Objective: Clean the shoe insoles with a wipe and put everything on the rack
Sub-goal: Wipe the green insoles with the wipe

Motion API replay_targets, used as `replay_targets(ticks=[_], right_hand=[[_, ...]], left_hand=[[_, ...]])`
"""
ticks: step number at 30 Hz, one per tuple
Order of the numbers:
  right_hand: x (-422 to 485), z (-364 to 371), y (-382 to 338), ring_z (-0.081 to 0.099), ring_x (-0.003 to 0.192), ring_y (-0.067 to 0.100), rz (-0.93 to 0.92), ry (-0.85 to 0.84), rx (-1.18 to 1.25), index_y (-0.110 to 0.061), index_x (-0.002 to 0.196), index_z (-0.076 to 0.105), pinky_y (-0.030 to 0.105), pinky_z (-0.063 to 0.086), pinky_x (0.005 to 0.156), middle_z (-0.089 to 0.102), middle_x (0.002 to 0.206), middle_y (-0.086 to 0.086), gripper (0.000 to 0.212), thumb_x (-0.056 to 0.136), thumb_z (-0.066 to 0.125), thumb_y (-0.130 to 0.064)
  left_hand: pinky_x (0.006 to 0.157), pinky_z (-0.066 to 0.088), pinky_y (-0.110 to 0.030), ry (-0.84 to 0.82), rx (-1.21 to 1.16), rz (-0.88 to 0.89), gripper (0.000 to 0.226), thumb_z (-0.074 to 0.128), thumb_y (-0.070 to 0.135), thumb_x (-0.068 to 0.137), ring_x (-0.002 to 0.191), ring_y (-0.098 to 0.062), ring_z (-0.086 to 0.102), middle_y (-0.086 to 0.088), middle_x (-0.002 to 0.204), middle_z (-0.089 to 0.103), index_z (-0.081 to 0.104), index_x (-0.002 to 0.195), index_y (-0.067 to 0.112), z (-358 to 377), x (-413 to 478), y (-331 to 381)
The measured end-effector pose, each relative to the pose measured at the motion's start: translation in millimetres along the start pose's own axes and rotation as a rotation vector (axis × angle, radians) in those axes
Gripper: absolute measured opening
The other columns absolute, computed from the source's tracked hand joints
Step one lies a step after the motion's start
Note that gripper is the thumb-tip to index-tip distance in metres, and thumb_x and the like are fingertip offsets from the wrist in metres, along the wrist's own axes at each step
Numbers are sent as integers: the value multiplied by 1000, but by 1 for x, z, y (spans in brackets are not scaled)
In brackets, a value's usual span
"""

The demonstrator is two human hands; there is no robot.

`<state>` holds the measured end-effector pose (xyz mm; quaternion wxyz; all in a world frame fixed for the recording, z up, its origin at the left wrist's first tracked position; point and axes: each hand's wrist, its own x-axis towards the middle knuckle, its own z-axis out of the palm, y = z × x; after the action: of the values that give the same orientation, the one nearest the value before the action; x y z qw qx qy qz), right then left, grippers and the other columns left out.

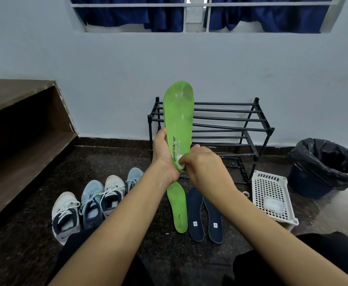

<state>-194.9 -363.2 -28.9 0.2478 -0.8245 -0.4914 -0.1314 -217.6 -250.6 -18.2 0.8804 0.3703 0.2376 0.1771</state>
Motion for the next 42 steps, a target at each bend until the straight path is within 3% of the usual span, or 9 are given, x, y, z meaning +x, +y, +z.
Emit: replay_targets(ticks=[4, 6, 9, 13, 20, 24, 29, 35, 42], right_hand=[[1, -8, 4, 66, 79, 25, 98, -41, 238, -17, 92, 76, 31, 51, 76, 73, 87, 7, 21, 82, 62, -5], [2, -5, 7, 65, 79, 29, 80, -38, 191, -17, 91, 76, 34, 52, 75, 70, 88, 11, 23, 82, 59, -3], [1, 5, 6, 58, 73, 33, 6, -13, 38, -13, 85, 74, 37, 52, 60, 60, 82, 11, 22, 77, 60, 3], [4, 9, 4, 57, 71, 29, -27, 88, 12, -6, 72, 70, 36, 51, 46, 58, 69, 7, 19, 63, 71, 9], [5, 7, 0, 62, 79, 33, 37, 31, 98, -15, 89, 74, 37, 50, 72, 67, 85, 14, 23, 81, 55, -6], [7, 8, -1, 58, 73, 32, 6, 80, 73, -9, 81, 73, 39, 52, 59, 60, 77, 11, 17, 75, 60, 0], [12, 12, 1, 58, 69, 30, 34, 107, 15, -10, 73, 71, 34, 52, 49, 62, 68, 6, 31, 54, 75, 14], [16, 3, 3, 61, 89, 31, 70, -76, 117, -20, 100, 73, 37, 49, 80, 66, 97, 12, 23, 86, 58, -9], [18, 9, -1, 56, 86, 31, 37, 24, 28, -9, 90, 73, 36, 50, 68, 64, 82, 11, 24, 78, 60, 6]], left_hand=[[65, 59, -36, -7, -25, 4, 42, 43, 43, 95, 58, -25, 59, -8, 74, 54, 62, 81, 9, 1, -1, 5], [56, 58, -32, -11, -13, 5, 41, 42, 43, 95, 60, -23, 55, -7, 72, 52, 60, 78, 9, 3, -3, 3], [43, 47, -22, 9, 2, 25, 45, 39, 43, 97, 51, -19, 51, -4, 64, 49, 54, 68, 12, 5, -5, 0], [52, 35, -26, 21, 29, 18, 48, 38, 50, 94, 55, -17, 47, -1, 65, 51, 57, 64, 17, 4, -5, 0], [46, 52, -26, -1, -22, -4, 48, 37, 45, 99, 63, -25, 57, -9, 75, 57, 62, 82, 9, 2, -6, 8], [46, 44, -20, -4, 6, 13, 49, 36, 48, 98, 51, -17, 55, -3, 67, 54, 60, 74, 13, 2, -5, 5], [52, 39, -26, 3, 7, -12, 49, 37, 50, 97, 56, -15, 52, 0, 64, 57, 59, 69, 17, 2, -4, 1], [53, 44, -24, 21, 11, -24, 49, 38, 48, 96, 56, -18, 54, -3, 65, 57, 61, 71, 14, -3, -1, 8], [60, 44, -29, -8, 33, -7, 51, 36, 51, 99, 66, -18, 58, -4, 74, 64, 66, 81, 14, -1, -1, 1]])
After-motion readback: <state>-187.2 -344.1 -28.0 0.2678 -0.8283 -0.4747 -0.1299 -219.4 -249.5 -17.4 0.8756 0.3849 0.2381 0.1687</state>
